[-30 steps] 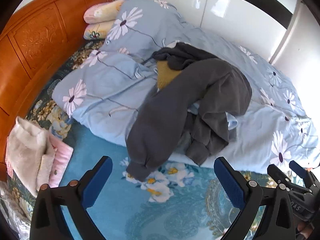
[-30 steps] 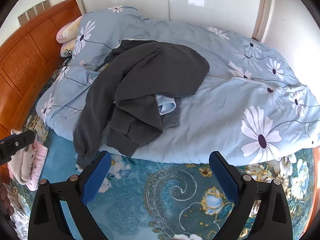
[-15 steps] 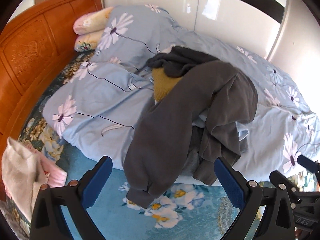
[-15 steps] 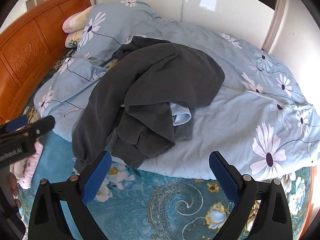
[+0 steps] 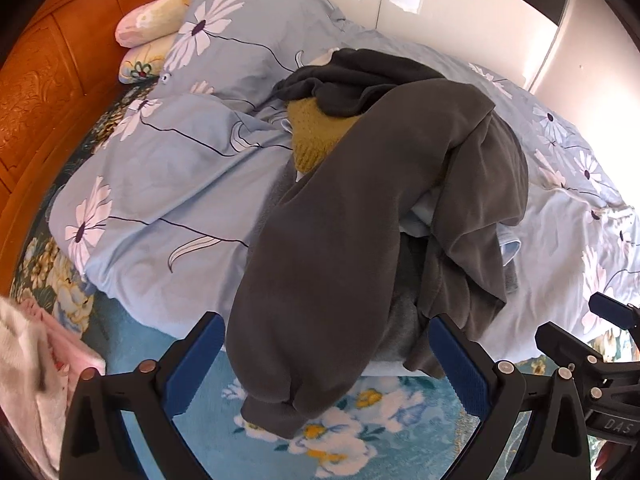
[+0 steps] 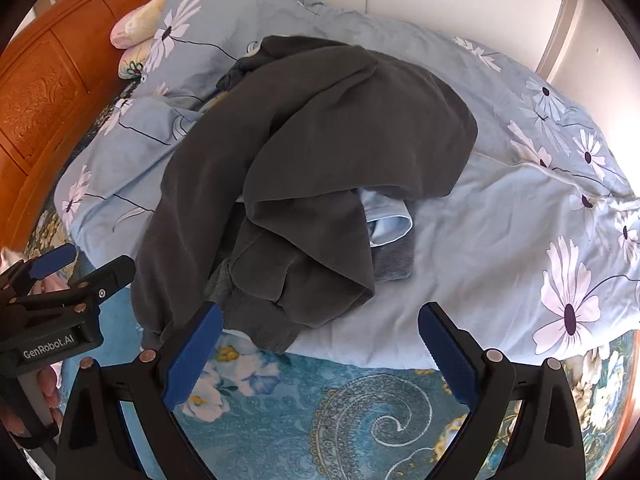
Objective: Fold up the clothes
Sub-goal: 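Move both grippers toward the dark grey sweatpants on the bed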
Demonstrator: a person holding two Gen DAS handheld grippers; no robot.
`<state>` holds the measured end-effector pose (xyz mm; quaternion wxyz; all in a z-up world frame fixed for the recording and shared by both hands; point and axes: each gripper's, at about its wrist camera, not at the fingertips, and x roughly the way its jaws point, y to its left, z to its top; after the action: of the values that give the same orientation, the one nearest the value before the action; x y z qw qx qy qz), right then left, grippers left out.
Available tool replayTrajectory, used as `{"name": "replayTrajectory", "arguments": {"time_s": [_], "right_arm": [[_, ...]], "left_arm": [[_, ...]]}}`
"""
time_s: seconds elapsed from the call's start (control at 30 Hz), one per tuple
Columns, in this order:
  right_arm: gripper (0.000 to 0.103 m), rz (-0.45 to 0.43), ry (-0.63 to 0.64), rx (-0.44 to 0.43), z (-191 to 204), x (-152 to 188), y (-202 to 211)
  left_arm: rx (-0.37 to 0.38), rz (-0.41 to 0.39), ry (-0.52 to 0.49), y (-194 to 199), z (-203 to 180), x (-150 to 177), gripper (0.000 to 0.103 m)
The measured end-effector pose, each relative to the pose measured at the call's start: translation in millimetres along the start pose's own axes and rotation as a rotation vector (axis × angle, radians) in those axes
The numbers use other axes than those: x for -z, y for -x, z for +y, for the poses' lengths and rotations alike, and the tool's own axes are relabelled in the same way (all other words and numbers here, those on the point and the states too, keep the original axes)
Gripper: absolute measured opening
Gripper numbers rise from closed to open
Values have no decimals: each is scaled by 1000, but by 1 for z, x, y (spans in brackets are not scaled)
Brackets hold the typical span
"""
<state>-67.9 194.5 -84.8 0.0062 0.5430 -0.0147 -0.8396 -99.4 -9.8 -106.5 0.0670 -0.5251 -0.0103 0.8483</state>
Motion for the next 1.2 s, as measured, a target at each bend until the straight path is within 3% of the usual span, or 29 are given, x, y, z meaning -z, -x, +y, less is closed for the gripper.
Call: {"name": "replayTrajectory", "arguments": {"time_s": [0.37, 0.5, 0.63, 0.97, 1.2], "right_arm": [[98, 36, -27, -1, 0, -6, -33], [99, 42, -32, 3, 0, -7, -38], [99, 50, -40, 3, -1, -8, -43], [99, 66, -71, -2, -7, -11, -54], [99, 85, -105, 1, -14, -7, -63]], "left_arm": [[51, 29, -47, -27, -2, -12, 103], [82, 28, -39, -33, -4, -15, 103], [107, -24, -32, -31, -7, -17, 103], [142, -5, -59, -44, -18, -23, 103], [111, 17, -121, -56, -27, -30, 103]]}}
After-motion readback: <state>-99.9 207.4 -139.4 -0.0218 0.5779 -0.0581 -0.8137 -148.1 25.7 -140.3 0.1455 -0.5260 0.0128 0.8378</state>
